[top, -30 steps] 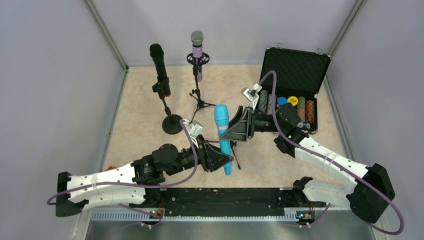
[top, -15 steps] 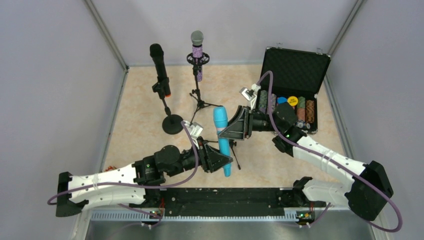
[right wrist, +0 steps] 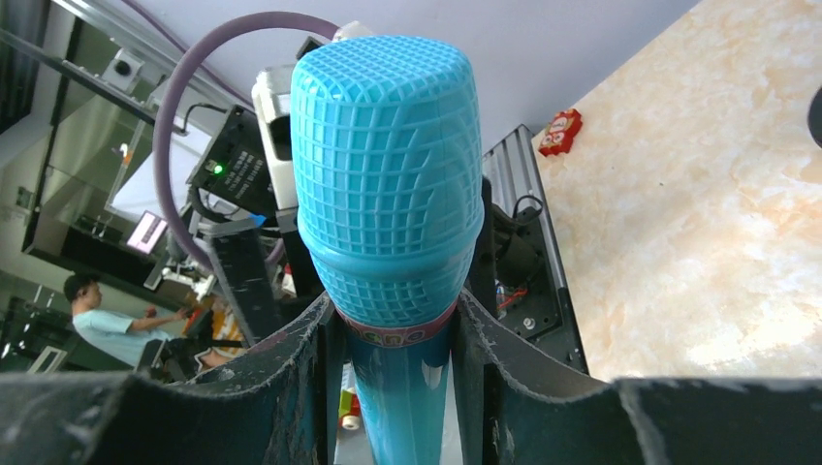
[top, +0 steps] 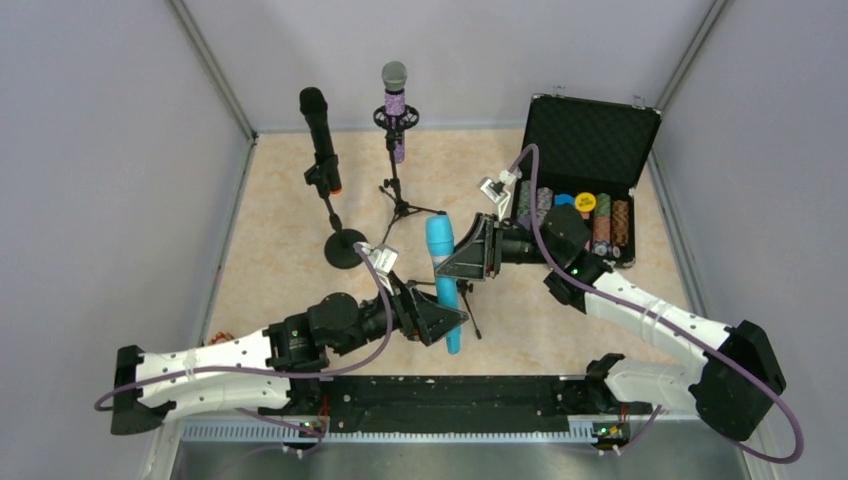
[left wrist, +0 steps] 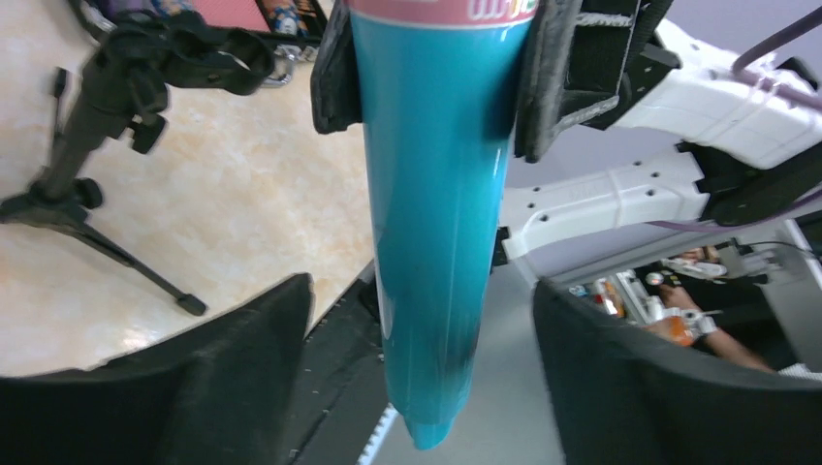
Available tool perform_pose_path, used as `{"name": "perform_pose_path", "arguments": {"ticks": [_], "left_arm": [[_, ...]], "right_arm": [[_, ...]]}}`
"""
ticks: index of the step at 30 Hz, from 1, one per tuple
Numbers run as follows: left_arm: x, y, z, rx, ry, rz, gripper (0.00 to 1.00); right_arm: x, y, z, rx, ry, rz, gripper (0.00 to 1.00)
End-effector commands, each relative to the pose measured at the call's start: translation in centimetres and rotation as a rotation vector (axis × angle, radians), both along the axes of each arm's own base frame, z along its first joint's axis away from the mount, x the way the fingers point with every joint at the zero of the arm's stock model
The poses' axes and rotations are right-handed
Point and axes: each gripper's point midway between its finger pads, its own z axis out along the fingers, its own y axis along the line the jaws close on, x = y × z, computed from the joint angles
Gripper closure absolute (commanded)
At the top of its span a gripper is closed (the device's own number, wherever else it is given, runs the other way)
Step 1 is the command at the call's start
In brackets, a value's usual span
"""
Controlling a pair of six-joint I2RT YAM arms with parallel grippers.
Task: Attach the microphones to the stand
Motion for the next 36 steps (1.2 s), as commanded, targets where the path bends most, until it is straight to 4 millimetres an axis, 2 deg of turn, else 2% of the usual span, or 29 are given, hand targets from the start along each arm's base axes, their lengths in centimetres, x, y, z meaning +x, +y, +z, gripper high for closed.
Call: {"name": "perform_pose_path", "arguments": {"ticks": [1,5,11,20,29,36], "left_arm": [[1.2,0.7,0.5,-0.046,0.018,0.084,0.01],[1.5,1.1,-0.6,-0.035,0.042,0.111,0.01],[1.7,1.4,-3.5,0.013,0.068,0.132,0.01],[1.7,1.5,-7.7,0.104,0.114,0.14,0.01],[1.3,1.3,-12.6,0.257,0.159,0.124,0.01],[2.3,2.2,-15.7,0.439,0.191,0.203,0.01]], "right_arm": [[0.4,0.3,1.5,0.014,-0.069,-0.018,1.0],[1.0,0.4,0.9,-0.026,-0.088,-0.05,1.0],[3.0,-0.1,-0.3,-0.122,-0.104,-0.18,1.0],[5.9,-2.8,-0.1,-0.194,-0.18,-0.432,1.0],[7.1,-7.1,3.3,-0.176,-0.328,-0.671,1.0],[7.7,-10.5,5.3,-0.16,-0.418,-0.842,1.0]]}}
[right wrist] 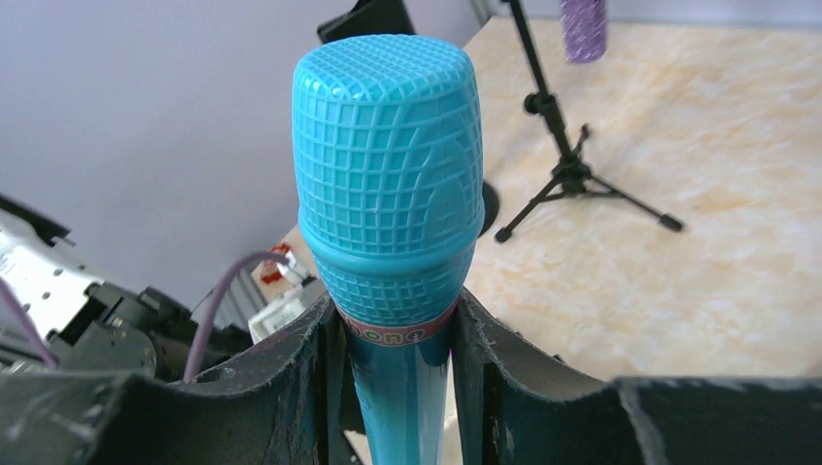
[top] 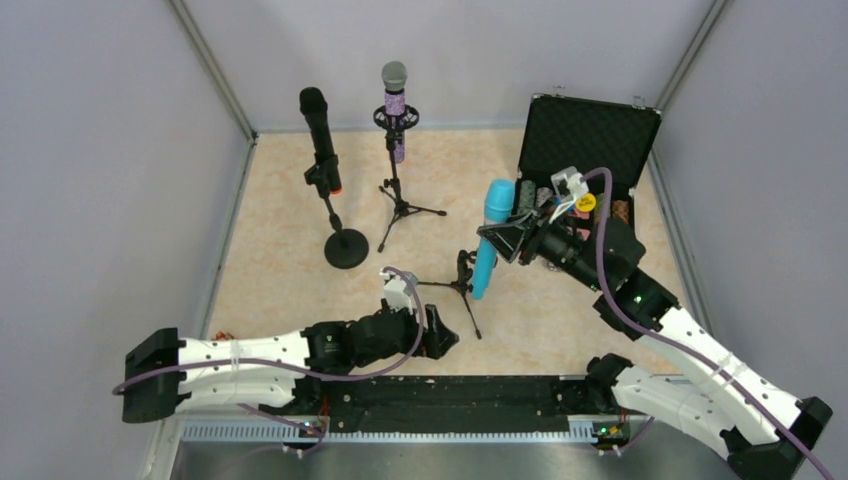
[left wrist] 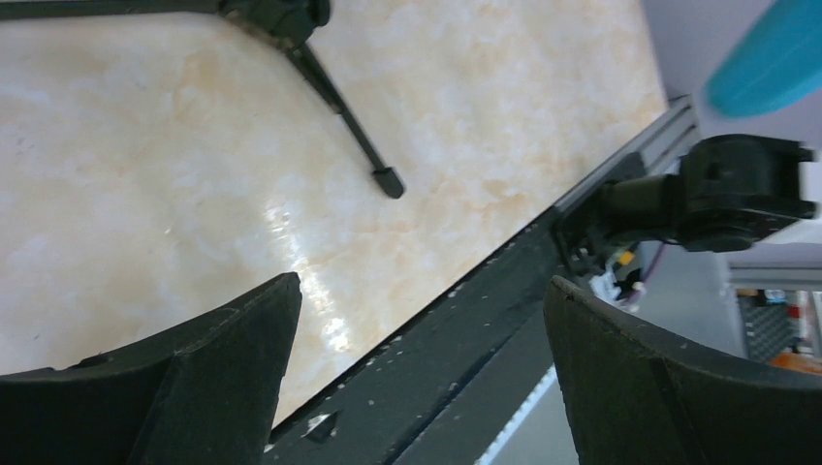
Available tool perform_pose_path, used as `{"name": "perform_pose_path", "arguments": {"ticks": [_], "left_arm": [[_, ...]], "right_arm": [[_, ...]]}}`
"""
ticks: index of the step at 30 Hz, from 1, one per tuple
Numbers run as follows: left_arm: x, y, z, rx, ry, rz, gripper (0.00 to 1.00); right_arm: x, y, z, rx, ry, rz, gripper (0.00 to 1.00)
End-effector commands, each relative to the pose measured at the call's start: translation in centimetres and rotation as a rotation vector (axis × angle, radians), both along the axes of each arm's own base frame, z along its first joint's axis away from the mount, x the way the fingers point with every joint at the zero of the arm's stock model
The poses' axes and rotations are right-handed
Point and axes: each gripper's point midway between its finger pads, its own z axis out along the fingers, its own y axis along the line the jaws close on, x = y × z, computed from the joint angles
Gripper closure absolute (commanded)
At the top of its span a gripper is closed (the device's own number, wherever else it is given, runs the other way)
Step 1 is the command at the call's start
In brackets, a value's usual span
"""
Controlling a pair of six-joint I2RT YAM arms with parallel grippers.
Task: Attach the microphones to the stand
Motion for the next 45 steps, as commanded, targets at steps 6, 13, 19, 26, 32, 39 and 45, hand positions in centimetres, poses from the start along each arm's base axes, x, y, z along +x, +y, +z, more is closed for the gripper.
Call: {"name": "perform_pose_path", "arguments": {"ticks": [6,13,19,26,32,39,45], "left_arm": [[2.6,2.7,-3.5,0.217,0.138,0.203,0.01],[4.3,4.2,-5.5,0.174,0.312,0.291,0.01],[7.4,4.7,-2.2,0.163,0.208,0.331,0.01],[11.1,6.2,3.0,0.361,-0.027,0.341,0.01],[12.1,4.3,7.9,0.42,-0.196,0.156,0.05],[11.6,2.1,13.3,0.292,-0.418,-0.008,0.08],[10.3,1.8,17.2,0.091,-0.584,-0.035,0.08]], "right_arm": [[1.1,-5.3,5.4,0.046,-0.206,-0.255,1.0],[0.9,-7.3,6.4,0.062,-0.274,-0.334,1.0],[1.2,-7.9,6.7,0.049,-0.307,-0.365,1.0],[1.4,-7.4,6.8,0.063,-0.335,-0.351,1.0],[1.0,-6.3,7.9,0.075,-0.378,-0.293,1.0],[0.7,-5.1,8.5,0.063,-0.451,-0.232,1.0],[0.6,-4.0,8.5,-0.006,-0.526,-0.172,1.0]]}}
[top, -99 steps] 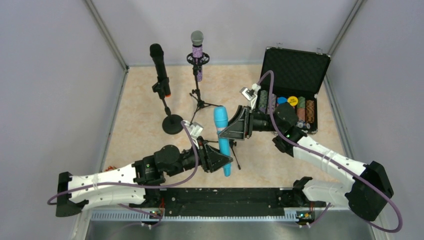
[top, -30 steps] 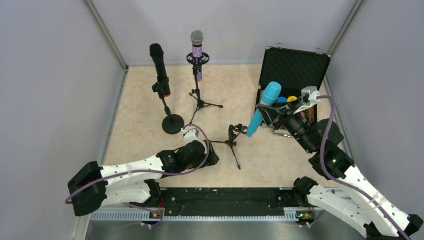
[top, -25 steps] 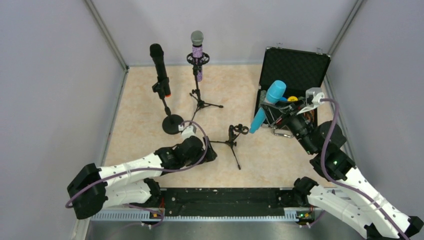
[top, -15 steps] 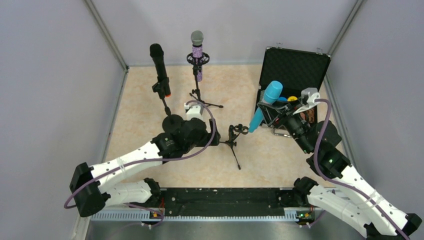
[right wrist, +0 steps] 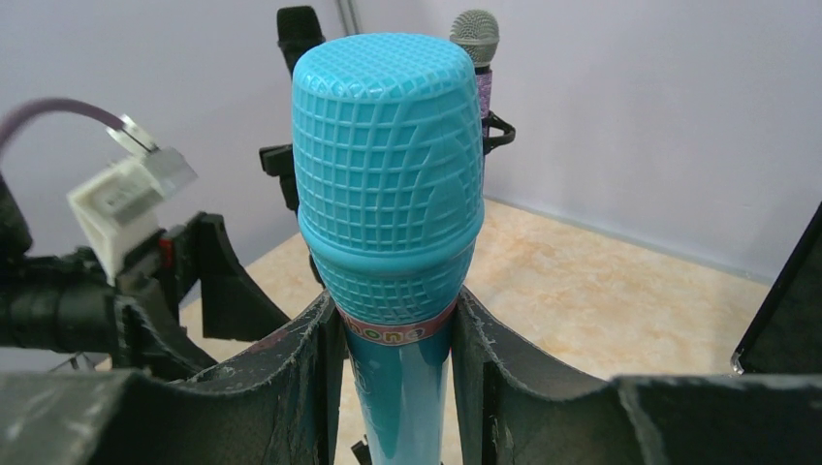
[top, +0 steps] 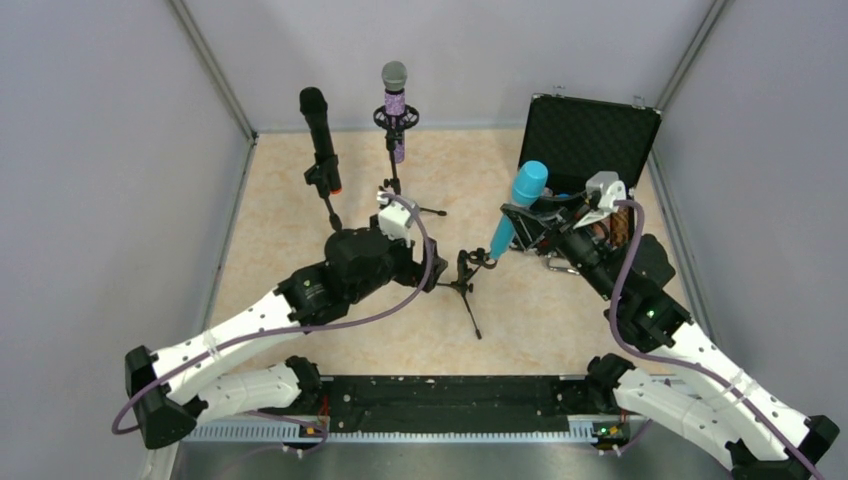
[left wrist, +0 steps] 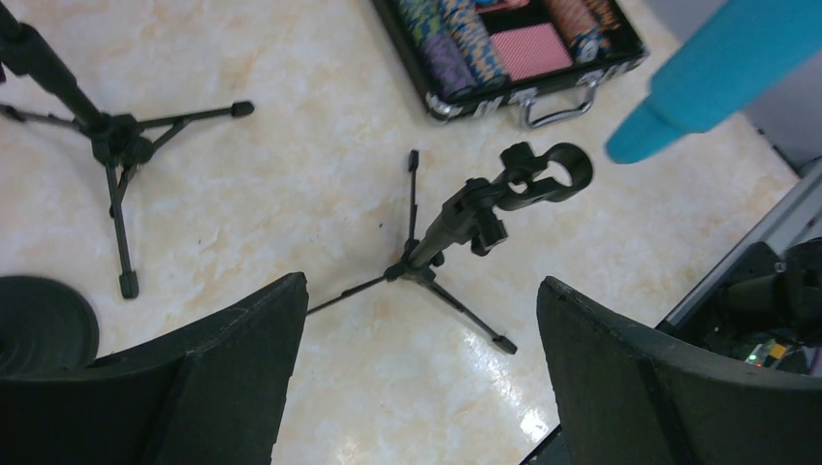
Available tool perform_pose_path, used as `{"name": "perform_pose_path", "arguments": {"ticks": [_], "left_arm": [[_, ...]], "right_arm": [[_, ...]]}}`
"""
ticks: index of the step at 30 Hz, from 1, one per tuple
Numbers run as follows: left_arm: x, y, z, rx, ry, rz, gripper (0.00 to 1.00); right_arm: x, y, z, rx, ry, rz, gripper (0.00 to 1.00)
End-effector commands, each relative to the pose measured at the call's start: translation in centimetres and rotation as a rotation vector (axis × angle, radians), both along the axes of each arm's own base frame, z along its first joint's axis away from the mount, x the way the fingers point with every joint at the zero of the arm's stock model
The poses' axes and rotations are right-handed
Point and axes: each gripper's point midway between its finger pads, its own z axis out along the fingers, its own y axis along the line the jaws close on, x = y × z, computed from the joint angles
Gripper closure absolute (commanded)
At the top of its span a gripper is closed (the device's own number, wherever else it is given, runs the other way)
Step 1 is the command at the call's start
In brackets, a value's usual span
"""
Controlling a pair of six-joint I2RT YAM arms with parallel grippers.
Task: Attach the microphones to the stand
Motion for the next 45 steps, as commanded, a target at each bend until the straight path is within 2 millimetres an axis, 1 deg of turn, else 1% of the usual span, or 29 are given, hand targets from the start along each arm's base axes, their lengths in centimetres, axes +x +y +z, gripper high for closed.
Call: {"name": "perform_pose_path", "arguments": {"ticks": [1,5,9,16,19,22,29,34,37,45], "left_arm": [[-0.9,-0.9,5.1,-0.187,-0.187,-0.103,0.08],[-2.0,-0.9,6.9,-0.311,-0.257,-0.141,0.08],[-2.5,-1.2,7.1,-0.359,-0.274,-0.17,0.07],[-2.5,-2.4,5.9,-0.345,-0.215,-0.197,0.07],[-2.4,-2.8,5.9,-0.341,-0.2,-0.201,0.07],[-2.8,-3.3,5.8,-0.34,-0.189,-0.237,0.07],[-2.9,-3.7,5.4,-0.342,-0.174,-0.251,0.07],[-3.0,-3.7,5.1,-0.34,-0.167,-0.253,0.07],[-2.9,-3.7,5.0,-0.338,-0.167,-0.25,0.07],[-2.8,-3.9,4.6,-0.332,-0.16,-0.252,0.07]], "right_arm": [[-0.9,0.5,3.1,-0.018,-0.152,0.048,1.0],[-1.2,0.9,2.9,-0.037,-0.198,0.07,1.0],[-1.3,1.3,2.4,-0.044,-0.211,0.09,1.0],[-1.5,1.9,1.2,-0.056,-0.194,0.124,1.0],[-1.4,2.0,0.7,-0.059,-0.182,0.128,1.0],[-1.3,2.1,0.1,-0.066,-0.174,0.129,1.0],[-0.7,2.3,-1.5,-0.092,-0.152,0.116,1.0],[-0.4,2.3,-2.0,-0.108,-0.153,0.103,1.0],[-0.1,2.3,-2.7,-0.126,-0.148,0.097,1.0],[0.4,2.7,-5.0,-0.17,-0.124,0.097,1.0]]}}
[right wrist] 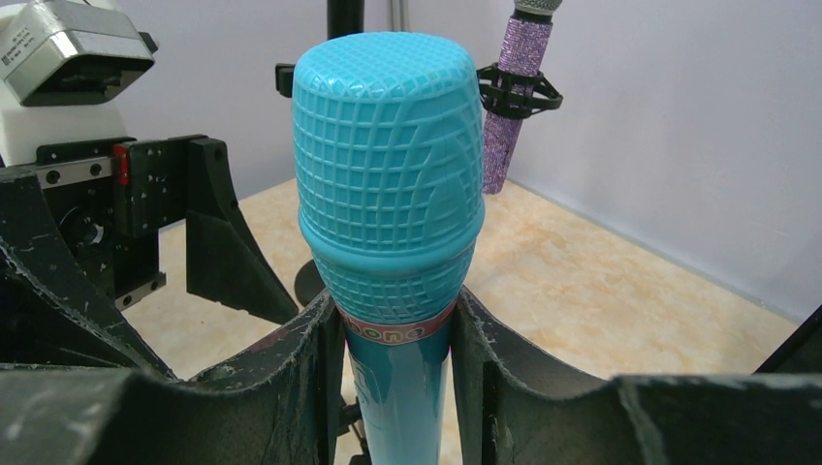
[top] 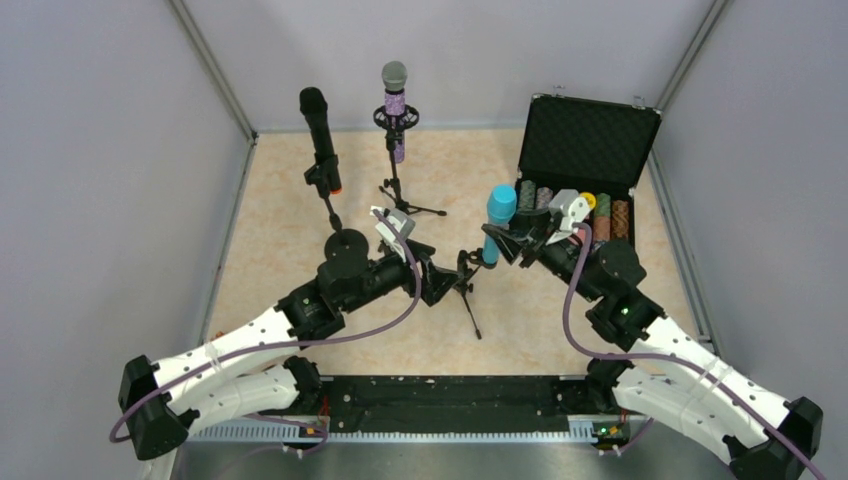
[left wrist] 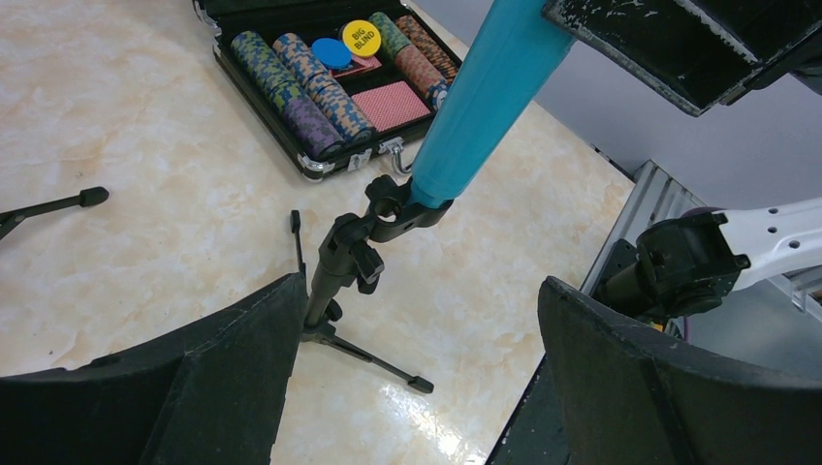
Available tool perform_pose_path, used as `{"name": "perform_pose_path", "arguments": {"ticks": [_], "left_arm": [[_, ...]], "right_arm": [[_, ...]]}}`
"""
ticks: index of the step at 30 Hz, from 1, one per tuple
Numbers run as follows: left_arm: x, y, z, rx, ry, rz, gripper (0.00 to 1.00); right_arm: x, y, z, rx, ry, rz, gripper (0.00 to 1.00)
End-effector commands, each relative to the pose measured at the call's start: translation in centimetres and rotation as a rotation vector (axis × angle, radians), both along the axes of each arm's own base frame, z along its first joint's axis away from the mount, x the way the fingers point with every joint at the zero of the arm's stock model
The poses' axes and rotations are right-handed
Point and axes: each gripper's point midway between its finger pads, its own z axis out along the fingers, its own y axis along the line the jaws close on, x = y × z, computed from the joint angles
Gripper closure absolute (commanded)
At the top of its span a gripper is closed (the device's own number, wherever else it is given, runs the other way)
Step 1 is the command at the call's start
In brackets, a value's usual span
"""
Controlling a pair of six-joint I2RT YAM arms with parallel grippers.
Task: Attach the microphones to the stand
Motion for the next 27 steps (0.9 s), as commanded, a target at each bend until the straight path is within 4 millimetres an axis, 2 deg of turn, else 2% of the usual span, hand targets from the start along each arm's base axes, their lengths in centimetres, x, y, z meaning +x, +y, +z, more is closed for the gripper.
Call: {"name": "perform_pose_path", "arguments": {"ticks": [1,11,27], "left_arm": [[0.1,-0.5,2.2,-0.062,-0.038,-0.013,0.07],[0.2,-0.6,1.6,-0.056,-0.034,-0.01,0.07],[0.2,-0.5,1.2,-0.06,-0.021,-0.004,0.07]], "right_arm": [[0.3,-0.1,-0.5,-0.012,-0.027,-0.014,1.0],[1.0,-0.4,-3.8,-0.045,0.033,-0.053,1.0],[1.0,-0.5,-8.5,-0.086,0.1,-0.057,1.0]]}}
